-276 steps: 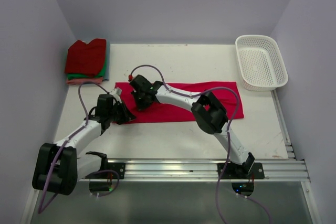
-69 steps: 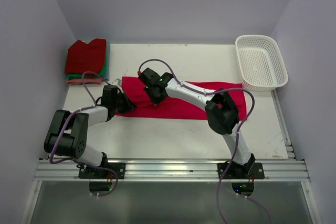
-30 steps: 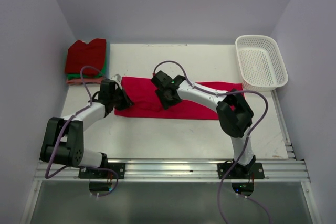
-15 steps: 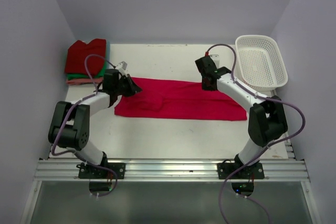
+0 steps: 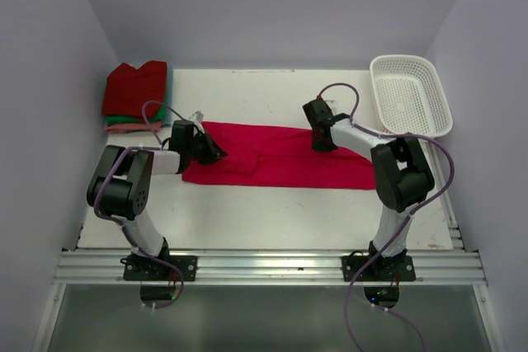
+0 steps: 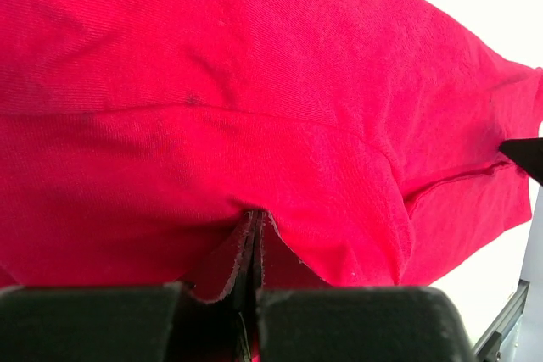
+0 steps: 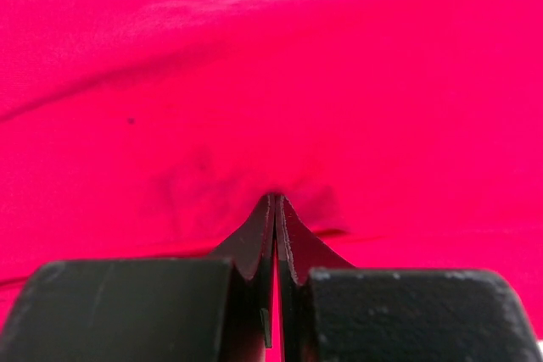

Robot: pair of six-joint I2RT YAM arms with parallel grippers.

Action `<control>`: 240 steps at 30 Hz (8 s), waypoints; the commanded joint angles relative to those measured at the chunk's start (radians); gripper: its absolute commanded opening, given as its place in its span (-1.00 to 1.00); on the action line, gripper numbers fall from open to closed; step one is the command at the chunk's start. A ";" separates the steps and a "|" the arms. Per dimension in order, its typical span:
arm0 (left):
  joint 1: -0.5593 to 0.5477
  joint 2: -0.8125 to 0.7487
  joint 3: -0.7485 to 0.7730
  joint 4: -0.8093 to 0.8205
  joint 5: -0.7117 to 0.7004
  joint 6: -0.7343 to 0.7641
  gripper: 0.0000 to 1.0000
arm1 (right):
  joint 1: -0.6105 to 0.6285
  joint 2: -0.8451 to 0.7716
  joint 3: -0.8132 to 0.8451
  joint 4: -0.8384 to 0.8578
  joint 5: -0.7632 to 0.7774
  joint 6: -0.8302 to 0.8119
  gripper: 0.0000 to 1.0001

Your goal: Fold and stack the t-shirts

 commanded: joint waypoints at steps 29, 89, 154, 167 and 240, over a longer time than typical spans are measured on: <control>0.031 0.687 0.981 -0.344 0.172 0.060 -1.00 | 0.401 -0.190 -0.333 -0.138 -0.379 0.208 -1.00; -0.015 0.229 0.407 -0.047 0.163 0.117 -1.00 | -0.033 0.675 1.051 -0.081 -0.457 0.004 -1.00; -0.036 0.695 0.811 0.403 0.396 -0.250 -0.07 | -0.119 0.474 0.465 0.411 -0.681 0.084 -1.00; -0.033 0.796 0.861 0.623 0.450 -0.443 -0.48 | -0.119 0.502 0.490 0.382 -0.672 0.061 -1.00; 0.010 0.709 1.099 -0.153 0.100 -0.144 -0.04 | -0.119 0.522 0.517 0.310 -0.640 0.015 -1.00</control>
